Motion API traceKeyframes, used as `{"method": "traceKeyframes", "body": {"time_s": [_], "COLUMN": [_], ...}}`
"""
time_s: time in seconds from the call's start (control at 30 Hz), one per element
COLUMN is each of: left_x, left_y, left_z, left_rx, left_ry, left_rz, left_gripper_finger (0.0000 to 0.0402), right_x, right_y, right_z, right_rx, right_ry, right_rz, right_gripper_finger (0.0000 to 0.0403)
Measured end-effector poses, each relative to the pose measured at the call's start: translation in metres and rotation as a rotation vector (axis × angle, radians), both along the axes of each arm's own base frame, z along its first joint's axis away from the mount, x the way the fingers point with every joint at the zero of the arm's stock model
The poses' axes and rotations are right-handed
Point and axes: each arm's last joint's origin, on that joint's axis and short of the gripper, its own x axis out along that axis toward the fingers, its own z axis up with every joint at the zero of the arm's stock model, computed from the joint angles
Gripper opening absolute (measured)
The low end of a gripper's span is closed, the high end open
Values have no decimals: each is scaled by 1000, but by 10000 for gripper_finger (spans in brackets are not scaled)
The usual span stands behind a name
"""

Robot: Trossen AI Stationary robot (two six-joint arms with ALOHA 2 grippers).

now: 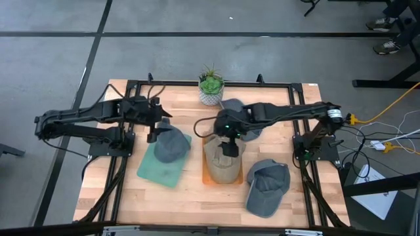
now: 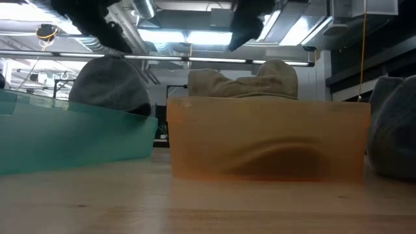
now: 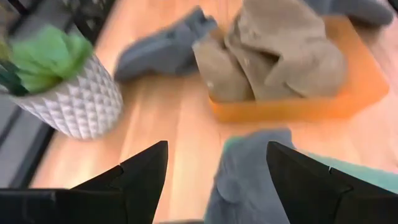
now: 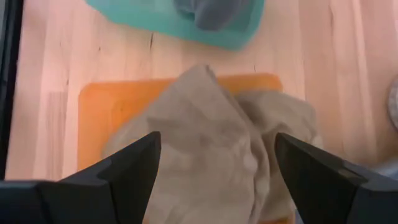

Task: Pick & Place hat
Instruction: Adjust the vase on the table

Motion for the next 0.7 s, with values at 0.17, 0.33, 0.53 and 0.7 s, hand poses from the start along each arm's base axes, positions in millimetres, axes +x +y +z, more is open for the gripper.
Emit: {"method": "traceKeyframes", "body": {"time_s": [0.17, 0.33, 0.53, 0.7], "left_x": [9, 19, 28, 32], "left_y": [1, 1, 3, 1], "left_z": [-3, -8, -19, -21], "left_rx": [-51, -127, -180, -242], "left_ry": [126, 257, 380, 378], "left_rz": [-10, -32, -6, -68], "left_gripper_finger": [269, 269, 238, 123], "right_x": [-18, -36, -53, -61], "right_y": [13, 19, 23, 25], "right_z": [11, 16, 24, 32], "right_rx": [-27, -79, -144, -182], "right_ry": [36, 100, 118, 95], "right_rz": [-15, -52, -109, -121], "right_gripper_finger": [311, 311, 311, 311]}}
